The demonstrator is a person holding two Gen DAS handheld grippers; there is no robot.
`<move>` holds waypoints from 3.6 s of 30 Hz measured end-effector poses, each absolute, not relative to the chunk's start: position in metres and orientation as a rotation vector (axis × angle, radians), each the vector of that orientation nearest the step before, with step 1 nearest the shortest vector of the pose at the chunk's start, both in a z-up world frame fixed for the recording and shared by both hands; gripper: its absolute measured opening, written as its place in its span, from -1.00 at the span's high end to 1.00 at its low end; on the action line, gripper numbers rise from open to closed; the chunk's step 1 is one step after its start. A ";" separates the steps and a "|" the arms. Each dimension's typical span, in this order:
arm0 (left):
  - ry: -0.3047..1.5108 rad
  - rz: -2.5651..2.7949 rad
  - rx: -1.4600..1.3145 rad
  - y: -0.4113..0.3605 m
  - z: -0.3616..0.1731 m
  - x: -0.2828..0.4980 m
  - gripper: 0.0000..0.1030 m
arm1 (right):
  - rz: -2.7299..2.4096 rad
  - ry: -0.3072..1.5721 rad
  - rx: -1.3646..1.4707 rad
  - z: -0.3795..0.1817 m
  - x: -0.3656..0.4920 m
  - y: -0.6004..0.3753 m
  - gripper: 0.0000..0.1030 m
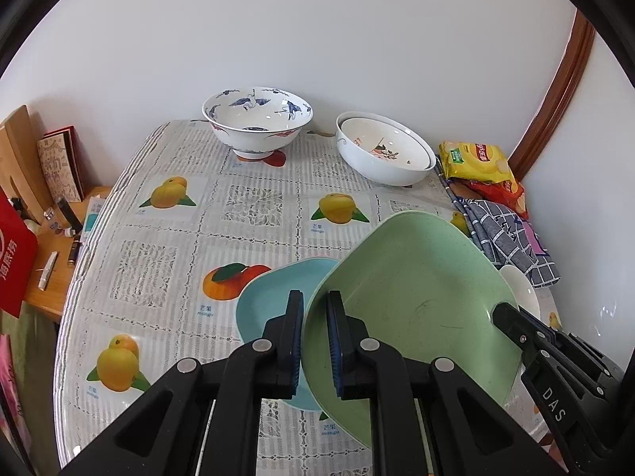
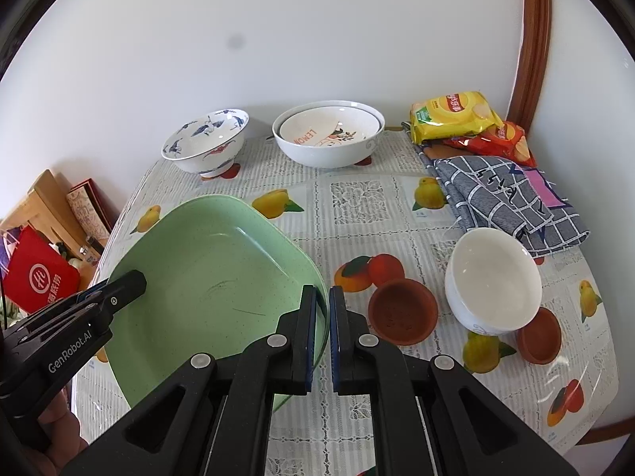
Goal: Organize plates and bowls
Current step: 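Carry the green plate with the right tool over the light-blue plate, then lower the green plate onto the light-blue plate and open the right tool, then move both tools toward the two small terracotta dishes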
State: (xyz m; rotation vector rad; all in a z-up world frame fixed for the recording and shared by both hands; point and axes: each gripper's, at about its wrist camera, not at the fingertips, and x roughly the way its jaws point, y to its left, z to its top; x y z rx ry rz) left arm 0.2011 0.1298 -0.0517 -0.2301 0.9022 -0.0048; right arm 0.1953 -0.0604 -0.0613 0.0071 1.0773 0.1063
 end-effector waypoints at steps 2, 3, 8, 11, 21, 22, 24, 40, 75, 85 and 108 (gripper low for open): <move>0.902 0.001 -0.234 0.133 -0.054 0.202 0.77 | 0.111 1.079 0.001 -0.063 0.197 -0.057 0.88; 0.903 0.002 -0.235 0.135 -0.055 0.203 0.77 | 0.113 1.079 -0.003 -0.064 0.198 -0.055 0.88; 0.910 0.021 -0.251 0.145 -0.061 0.207 0.77 | 0.130 1.069 -0.015 -0.067 0.206 -0.046 0.88; 0.915 0.035 -0.255 0.151 -0.065 0.210 0.77 | 0.145 1.075 -0.022 -0.073 0.211 -0.038 0.88; 0.947 0.053 -0.269 0.166 -0.086 0.222 0.77 | 0.169 1.107 -0.041 -0.099 0.219 -0.021 0.88; 0.952 0.052 -0.270 0.166 -0.089 0.223 0.77 | 0.170 1.113 -0.043 -0.102 0.219 -0.020 0.88; 0.962 0.052 -0.267 0.167 -0.095 0.227 0.77 | 0.168 1.126 -0.043 -0.110 0.220 -0.020 0.88; 1.003 0.054 -0.254 0.175 -0.124 0.252 0.72 | 0.174 1.200 -0.054 -0.151 0.222 -0.012 0.88; 0.928 0.054 -0.200 0.125 -0.075 0.221 0.36 | 0.127 1.122 -0.085 -0.103 0.194 -0.071 0.06; 0.911 -0.059 -0.186 0.039 -0.059 0.209 0.16 | 0.001 1.033 -0.055 -0.073 0.167 -0.172 -0.07; 1.050 -0.040 -0.149 -0.045 -0.116 0.231 0.09 | -0.163 1.142 0.036 -0.129 0.158 -0.320 -0.07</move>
